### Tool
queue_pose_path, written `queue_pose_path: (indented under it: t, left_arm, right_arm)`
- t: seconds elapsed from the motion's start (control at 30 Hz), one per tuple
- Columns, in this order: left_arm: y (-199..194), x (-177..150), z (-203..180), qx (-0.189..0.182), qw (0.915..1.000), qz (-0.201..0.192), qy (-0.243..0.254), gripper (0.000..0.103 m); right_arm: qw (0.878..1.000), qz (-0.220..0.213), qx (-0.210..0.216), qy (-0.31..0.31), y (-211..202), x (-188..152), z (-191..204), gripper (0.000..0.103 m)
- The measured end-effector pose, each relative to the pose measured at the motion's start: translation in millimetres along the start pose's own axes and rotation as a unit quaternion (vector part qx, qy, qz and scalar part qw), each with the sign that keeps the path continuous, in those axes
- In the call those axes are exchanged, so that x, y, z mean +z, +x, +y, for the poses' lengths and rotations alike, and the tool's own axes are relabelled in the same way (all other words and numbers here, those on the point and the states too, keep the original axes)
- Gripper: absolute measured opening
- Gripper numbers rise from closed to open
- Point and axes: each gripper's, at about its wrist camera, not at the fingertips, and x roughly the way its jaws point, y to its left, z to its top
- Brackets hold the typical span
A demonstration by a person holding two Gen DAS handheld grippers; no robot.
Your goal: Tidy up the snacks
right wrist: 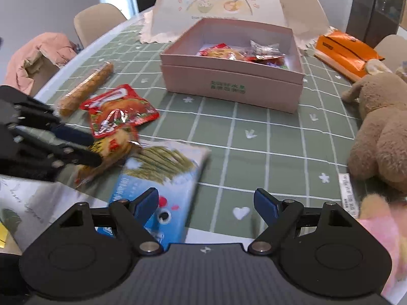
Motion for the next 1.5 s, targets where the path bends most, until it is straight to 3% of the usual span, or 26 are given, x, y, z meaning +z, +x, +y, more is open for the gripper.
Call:
queue_pose_path:
  t: [0.1,0.3,0.4,0.53,0.7,0.97,1.07,1.17,1.27,1.37,1.43,1.5]
  left_arm:
    - [5,2,11,0.003,0.9992,0.001,-0.040,0.048]
    - [23,10,2,-0.015,0.9988,0.012,-0.046,0.048]
    - [25,9,-4,-0.019,0.9980,0.000,-0.060,0.043]
    - [19,-1,0,-0.038,0.9953,0.003,-0.089,0.041]
    - [12,-16,2,-0.011,0.9941,0.008,-0.108,0.042]
    - [8,-19,15,-0.018,0.9861,0.020,-0.164,0.042]
    - [9,-19,20,-0.029,0.9811,0.019,-0.190,0.042]
    - [11,-17,17,-0.032,0.9820,0.016,-0.185,0.042]
    - [11,-16,14,-0.033,0.9830,0.015,-0.180,0.042]
    - [11,-16,15,-0.034,0.9836,0.018,-0.176,0.041]
    - [9,-17,19,-0.010,0.9839,0.020,-0.177,0.041]
    - [8,-19,24,-0.002,0.9827,0.021,-0.184,0.041]
  right_arm:
    - [1.000,-0.008,0.008,-0.007,1,0,14,0.083]
    - [0.999,-0.009,0.002,-0.040,5,-1,32,0.083]
    - [0.999,-0.006,-0.005,-0.039,4,0,27,0.083]
    - [1.000,0.005,0.005,0.000,8,3,13,0.083]
    - [0.999,0.017,0.001,0.043,21,9,19,0.083]
    - [0.999,0.026,-0.001,-0.027,29,6,43,0.083]
    - [0.997,0.003,-0.047,-0.069,20,-2,39,0.084]
    - [0.993,-0.011,-0.089,-0.075,13,-4,28,0.085]
    - [0.999,-0.002,-0.048,0.006,4,-3,5,0.085]
    - [0.995,0.022,0.005,0.094,-2,-5,-6,0.085]
    - [0.992,0.038,0.039,0.109,0,-7,2,0.085]
    - [0.995,0.050,0.038,0.079,4,-8,21,0.085]
